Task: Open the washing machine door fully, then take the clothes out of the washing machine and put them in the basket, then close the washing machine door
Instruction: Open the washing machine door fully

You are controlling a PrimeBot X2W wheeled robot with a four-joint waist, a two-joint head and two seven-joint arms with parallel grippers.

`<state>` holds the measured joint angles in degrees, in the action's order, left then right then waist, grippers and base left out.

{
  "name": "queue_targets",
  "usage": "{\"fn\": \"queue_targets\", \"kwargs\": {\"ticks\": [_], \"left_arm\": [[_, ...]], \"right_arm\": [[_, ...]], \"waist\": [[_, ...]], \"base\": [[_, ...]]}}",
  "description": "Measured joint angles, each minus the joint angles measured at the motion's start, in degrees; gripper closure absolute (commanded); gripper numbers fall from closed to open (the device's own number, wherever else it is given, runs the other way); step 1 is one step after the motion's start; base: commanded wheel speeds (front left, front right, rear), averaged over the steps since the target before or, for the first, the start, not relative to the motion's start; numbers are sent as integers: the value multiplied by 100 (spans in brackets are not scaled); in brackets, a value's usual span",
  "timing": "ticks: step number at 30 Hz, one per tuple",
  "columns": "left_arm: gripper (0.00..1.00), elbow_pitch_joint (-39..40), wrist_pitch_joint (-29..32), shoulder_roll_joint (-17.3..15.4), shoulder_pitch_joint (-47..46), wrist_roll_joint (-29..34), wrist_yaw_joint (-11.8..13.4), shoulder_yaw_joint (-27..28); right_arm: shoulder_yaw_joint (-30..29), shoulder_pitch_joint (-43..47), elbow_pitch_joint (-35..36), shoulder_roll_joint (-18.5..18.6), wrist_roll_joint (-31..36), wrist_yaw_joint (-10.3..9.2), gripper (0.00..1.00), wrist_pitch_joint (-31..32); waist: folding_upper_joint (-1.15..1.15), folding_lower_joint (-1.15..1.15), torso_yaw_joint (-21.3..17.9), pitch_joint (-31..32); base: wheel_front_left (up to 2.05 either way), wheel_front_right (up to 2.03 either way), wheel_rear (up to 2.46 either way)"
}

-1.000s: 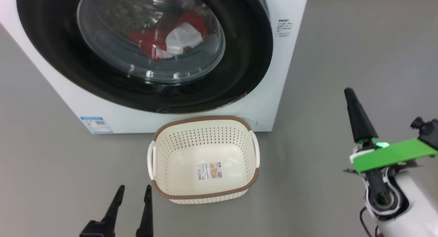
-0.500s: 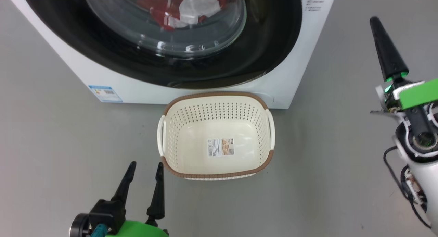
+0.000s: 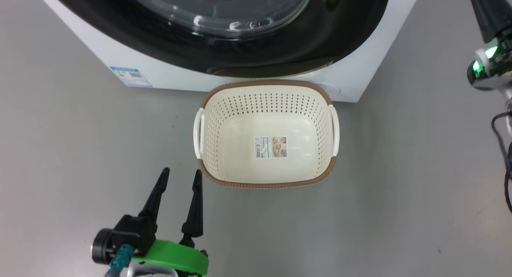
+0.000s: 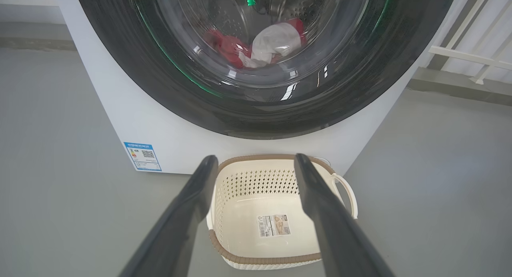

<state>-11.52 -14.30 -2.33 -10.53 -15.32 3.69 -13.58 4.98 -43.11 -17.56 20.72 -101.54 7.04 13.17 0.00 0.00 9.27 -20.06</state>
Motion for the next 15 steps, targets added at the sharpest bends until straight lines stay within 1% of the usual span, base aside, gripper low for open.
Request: {"fn": "queue_targets", "kwargs": {"ticks": [10,11,15], "left_arm": [[0,21,0,7,-296,-93,90,-229],[0,21,0,7,-296,-93,90,-229],[0,22,0,8,-313,-115,134,-311]], "right_arm": [[-232,-810,-850,-60,-314,0,100,1350],[-232,-810,-850,-60,-314,0,100,1350],[-222,-1060,-1158,-76,-433,0,100,1875]], "waist": [[0,0,168,-358],[0,0,168,-358],[0,0,236,-440]], "base": [[0,0,0],[0,0,0],[0,0,0]]}}
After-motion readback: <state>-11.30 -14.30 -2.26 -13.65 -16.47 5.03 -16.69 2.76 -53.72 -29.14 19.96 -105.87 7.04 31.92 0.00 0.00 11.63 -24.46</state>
